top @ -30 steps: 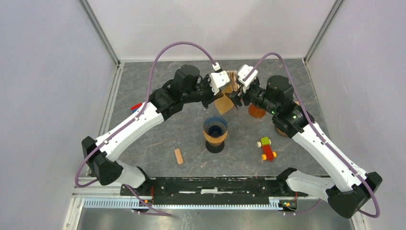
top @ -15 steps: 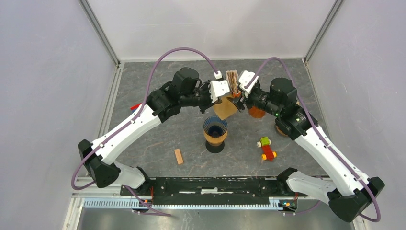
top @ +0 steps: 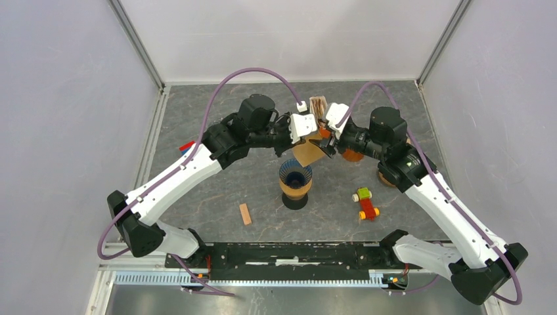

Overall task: Place the coffee filter in the dripper
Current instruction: Pick up the coffee filter from the coffee filter holder.

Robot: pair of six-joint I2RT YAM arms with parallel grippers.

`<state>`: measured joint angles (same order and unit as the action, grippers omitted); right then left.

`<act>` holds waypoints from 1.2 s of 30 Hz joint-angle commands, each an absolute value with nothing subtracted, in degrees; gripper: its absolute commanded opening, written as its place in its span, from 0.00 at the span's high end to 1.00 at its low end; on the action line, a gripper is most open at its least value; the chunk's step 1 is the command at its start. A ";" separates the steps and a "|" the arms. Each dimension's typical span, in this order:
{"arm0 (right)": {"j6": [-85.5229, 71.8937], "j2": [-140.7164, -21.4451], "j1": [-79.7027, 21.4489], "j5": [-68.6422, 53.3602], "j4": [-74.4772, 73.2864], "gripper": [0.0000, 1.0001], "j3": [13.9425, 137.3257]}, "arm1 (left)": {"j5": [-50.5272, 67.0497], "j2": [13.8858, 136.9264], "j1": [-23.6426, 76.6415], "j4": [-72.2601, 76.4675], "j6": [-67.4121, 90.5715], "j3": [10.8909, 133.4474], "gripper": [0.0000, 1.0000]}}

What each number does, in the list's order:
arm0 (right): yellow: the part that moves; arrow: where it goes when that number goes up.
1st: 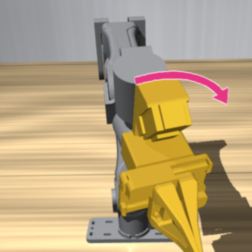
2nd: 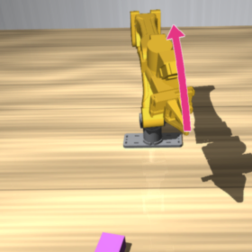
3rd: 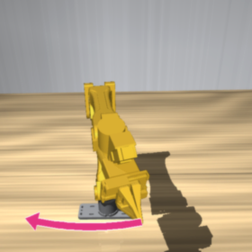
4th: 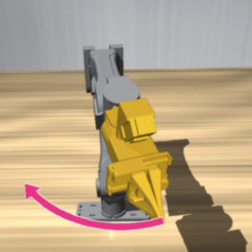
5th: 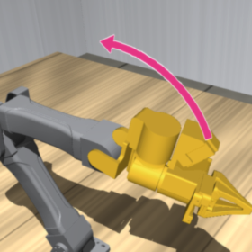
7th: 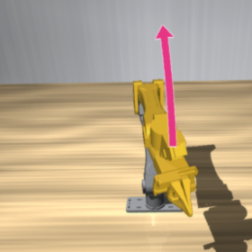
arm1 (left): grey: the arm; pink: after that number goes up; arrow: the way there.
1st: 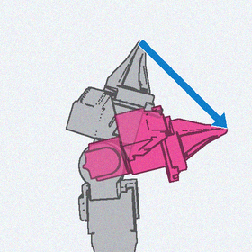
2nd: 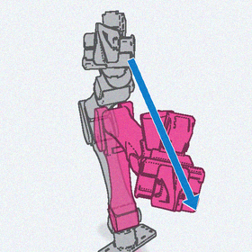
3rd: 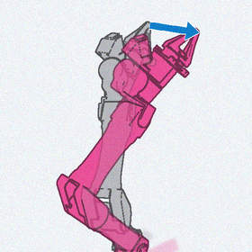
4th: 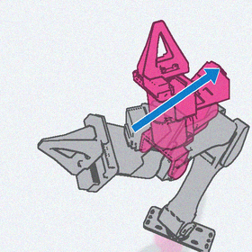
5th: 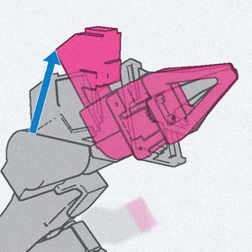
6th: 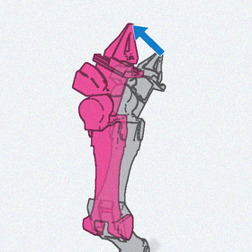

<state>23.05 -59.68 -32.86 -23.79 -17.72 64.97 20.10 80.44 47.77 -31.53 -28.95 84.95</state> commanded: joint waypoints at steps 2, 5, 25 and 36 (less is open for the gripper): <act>25.13 -58.98 -32.61 -25.51 -17.22 0.33 64.69 | 22.30 79.64 48.52 -32.10 -32.05 87.06 0.92; 26.17 -59.07 -32.61 -26.14 -17.96 0.31 64.81 | 22.96 79.67 48.69 -32.66 -32.58 86.96 0.92; 31.31 -57.38 -32.61 -27.78 -19.67 0.40 63.80 | 23.81 79.56 49.57 -33.56 -33.94 86.18 0.92; 32.83 -57.47 -32.62 -27.79 -20.52 0.52 64.11 | 22.59 80.11 49.91 -33.53 -34.28 86.33 0.91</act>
